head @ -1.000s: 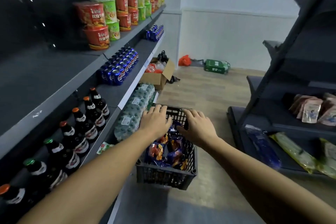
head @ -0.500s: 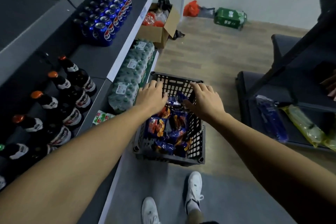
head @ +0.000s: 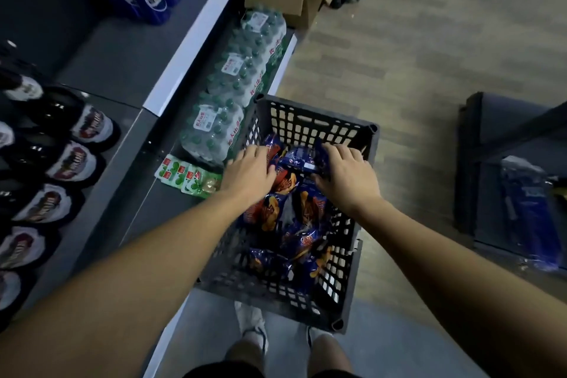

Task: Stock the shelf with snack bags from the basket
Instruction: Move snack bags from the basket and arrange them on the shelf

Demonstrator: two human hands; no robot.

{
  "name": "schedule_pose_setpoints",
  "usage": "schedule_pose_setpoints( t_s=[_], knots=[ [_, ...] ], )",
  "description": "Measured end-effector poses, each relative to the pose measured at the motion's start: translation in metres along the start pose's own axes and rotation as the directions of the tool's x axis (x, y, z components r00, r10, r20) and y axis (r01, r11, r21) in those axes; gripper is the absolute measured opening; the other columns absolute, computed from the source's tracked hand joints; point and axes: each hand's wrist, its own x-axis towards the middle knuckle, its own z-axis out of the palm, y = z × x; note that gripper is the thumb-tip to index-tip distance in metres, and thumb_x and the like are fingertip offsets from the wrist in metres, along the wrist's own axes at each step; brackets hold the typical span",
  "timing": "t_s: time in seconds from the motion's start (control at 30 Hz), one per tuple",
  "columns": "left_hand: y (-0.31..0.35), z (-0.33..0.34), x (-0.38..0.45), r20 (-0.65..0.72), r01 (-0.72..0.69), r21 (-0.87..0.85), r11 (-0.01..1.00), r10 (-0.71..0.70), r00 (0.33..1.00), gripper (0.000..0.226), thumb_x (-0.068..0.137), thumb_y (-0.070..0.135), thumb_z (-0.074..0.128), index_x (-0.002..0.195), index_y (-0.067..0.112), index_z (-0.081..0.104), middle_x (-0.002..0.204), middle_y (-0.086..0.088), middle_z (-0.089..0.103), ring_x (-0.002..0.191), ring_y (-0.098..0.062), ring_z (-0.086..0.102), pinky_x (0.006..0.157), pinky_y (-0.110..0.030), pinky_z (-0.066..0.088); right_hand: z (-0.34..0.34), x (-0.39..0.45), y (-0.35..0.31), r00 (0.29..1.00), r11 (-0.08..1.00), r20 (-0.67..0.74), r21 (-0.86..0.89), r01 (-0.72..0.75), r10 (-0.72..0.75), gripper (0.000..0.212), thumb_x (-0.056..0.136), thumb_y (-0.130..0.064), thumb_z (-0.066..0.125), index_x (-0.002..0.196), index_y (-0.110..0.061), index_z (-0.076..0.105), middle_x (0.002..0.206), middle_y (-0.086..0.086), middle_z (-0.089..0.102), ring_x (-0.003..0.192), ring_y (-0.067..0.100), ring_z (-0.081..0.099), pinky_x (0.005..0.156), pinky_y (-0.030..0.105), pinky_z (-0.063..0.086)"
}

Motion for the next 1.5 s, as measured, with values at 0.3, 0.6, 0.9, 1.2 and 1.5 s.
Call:
schedule_pose_setpoints(
  t_s=[0.3, 0.6, 0.9, 1.2, 1.5],
  knots=[
    [-0.004, 0.111, 0.088, 0.141, -0.068, 0.011, 0.998, 0.065, 0.988, 0.052, 0.1, 0.038, 0.039, 0.142, 0.009, 0.036, 0.142, -0.011, 0.044, 0.129, -0.028, 0.043, 0.102, -0.046, 0.042, 0.09, 0.046, 0.043, 0.995, 0.996, 0.06, 0.019, -0.087, 0.085, 0.067, 0.094, -0.047, 0.055, 0.149, -0.017, 0.031, 0.147, 0.006, 0.042, 0.134, 0.029, 0.038, 0.103, 0.044, 0.04],
    [0.016, 0.164, 0.169, 0.123, -0.185, 0.08, 0.979, 0.175, 0.977, 0.061, 0.093, 0.038, 0.056, 0.143, 0.012, 0.033, 0.147, -0.011, 0.036, 0.135, -0.028, 0.034, 0.108, -0.043, 0.034, 0.125, 0.071, 0.063, 0.987, 0.986, 0.046, 0.055, -0.159, 0.156, 0.067, 0.091, -0.047, 0.057, 0.147, -0.021, 0.032, 0.148, 0.004, 0.04, 0.134, 0.027, 0.037, 0.106, 0.044, 0.04],
    [0.023, 0.204, 0.203, 0.179, -0.268, 0.197, 0.943, 0.235, 0.955, 0.096, 0.079, 0.022, 0.076, 0.152, 0.016, 0.014, 0.158, -0.007, 0.022, 0.146, -0.025, 0.019, 0.116, -0.041, 0.025, 0.136, 0.094, 0.069, 0.988, 0.986, -0.033, 0.081, -0.145, 0.148, 0.066, 0.089, -0.044, 0.061, 0.145, -0.019, 0.037, 0.142, 0.003, 0.045, 0.13, 0.026, 0.042, 0.103, 0.042, 0.043],
    [0.0, 0.16, 0.173, 0.037, -0.253, 0.179, 0.951, 0.25, 0.967, 0.074, 0.083, 0.008, 0.064, 0.148, 0.012, 0.027, 0.143, -0.009, 0.044, 0.132, -0.028, 0.039, 0.102, -0.042, 0.039, 0.144, 0.124, 0.07, 0.955, 0.953, 0.076, 0.08, -0.291, 0.285, 0.067, 0.087, -0.046, 0.064, 0.139, -0.014, 0.037, 0.137, 0.009, 0.047, 0.125, 0.03, 0.044, 0.098, 0.044, 0.045],
    [-0.03, 0.138, 0.141, -0.02, -0.275, 0.0, 0.962, 0.275, 0.961, 0.078, 0.082, -0.001, 0.061, 0.149, 0.013, 0.025, 0.15, -0.002, 0.036, 0.139, -0.02, 0.032, 0.109, -0.035, 0.038, 0.167, 0.151, 0.068, 0.889, 0.906, 0.207, 0.022, -0.422, 0.409, 0.066, 0.084, -0.044, 0.07, 0.134, -0.012, 0.039, 0.125, 0.012, 0.058, 0.112, 0.033, 0.057, 0.083, 0.043, 0.048]
  ],
)
